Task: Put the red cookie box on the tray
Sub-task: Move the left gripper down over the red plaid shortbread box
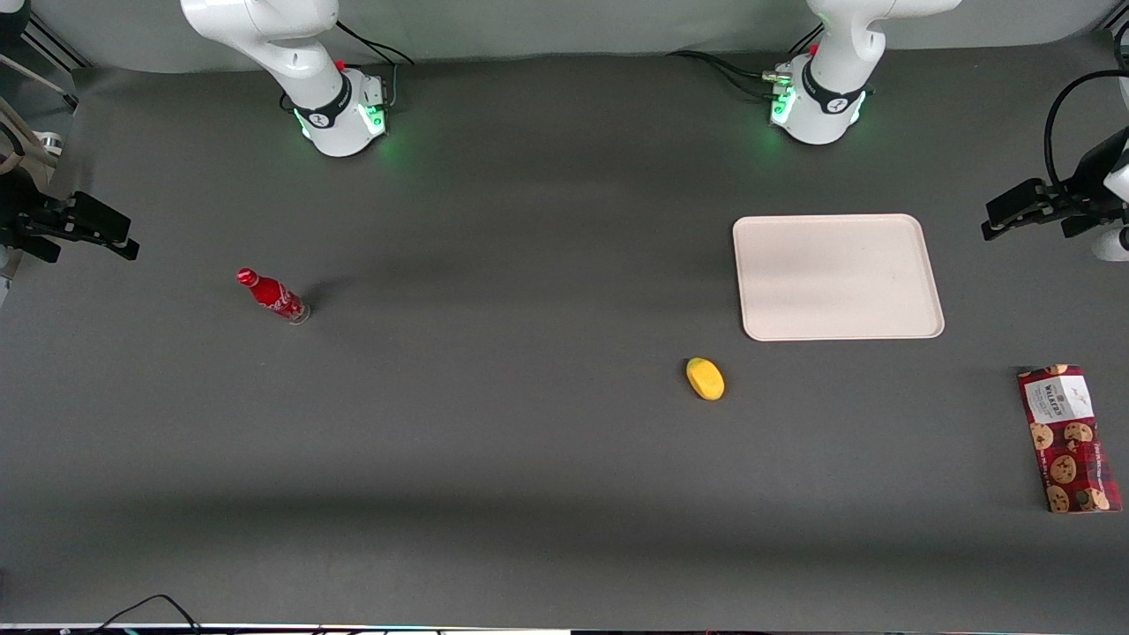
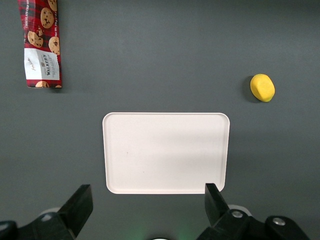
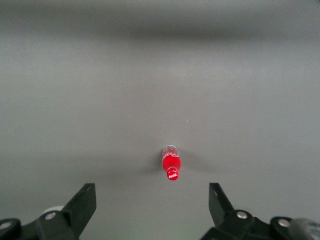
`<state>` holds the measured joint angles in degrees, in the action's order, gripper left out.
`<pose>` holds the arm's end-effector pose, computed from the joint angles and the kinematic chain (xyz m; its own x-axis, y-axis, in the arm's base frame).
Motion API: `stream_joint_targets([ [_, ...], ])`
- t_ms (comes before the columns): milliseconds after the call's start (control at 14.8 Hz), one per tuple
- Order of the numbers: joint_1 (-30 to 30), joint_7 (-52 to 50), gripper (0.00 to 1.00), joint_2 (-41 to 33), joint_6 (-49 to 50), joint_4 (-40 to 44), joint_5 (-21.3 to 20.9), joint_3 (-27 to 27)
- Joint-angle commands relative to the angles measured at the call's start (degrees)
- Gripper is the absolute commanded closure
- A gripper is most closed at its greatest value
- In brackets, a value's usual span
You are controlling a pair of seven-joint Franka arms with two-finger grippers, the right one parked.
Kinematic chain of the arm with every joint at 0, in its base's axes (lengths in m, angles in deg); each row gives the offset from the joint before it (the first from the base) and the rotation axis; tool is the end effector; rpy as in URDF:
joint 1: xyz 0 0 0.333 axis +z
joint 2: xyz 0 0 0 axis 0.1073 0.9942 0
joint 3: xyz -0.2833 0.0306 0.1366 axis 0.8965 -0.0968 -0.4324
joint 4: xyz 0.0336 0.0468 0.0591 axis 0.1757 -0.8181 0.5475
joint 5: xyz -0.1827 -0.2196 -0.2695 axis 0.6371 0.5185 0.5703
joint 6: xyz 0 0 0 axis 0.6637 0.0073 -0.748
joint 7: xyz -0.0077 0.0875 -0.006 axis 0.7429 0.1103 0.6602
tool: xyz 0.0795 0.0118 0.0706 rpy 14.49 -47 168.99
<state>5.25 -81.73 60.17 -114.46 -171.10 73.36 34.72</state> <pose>0.5282 0.0157 0.6059 0.9981 0.0247 -0.0566 0.0256 -0.9995 0.0168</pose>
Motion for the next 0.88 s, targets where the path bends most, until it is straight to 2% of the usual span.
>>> stream_joint_targets([
  [0,-0.49,-1.02,0.0,-0.53,0.08,-0.54,0.47,-0.32],
  [404,0.03,-1.8,0.0,1.56,-0.53,-0.1,0.13,-1.46],
  [539,-0.05,-6.98,0.0,5.77,-0.35,3.4,-0.67,-4.7],
  [809,0.91,-2.36,0.0,14.48,-2.72,8.59,-5.49,-5.68],
])
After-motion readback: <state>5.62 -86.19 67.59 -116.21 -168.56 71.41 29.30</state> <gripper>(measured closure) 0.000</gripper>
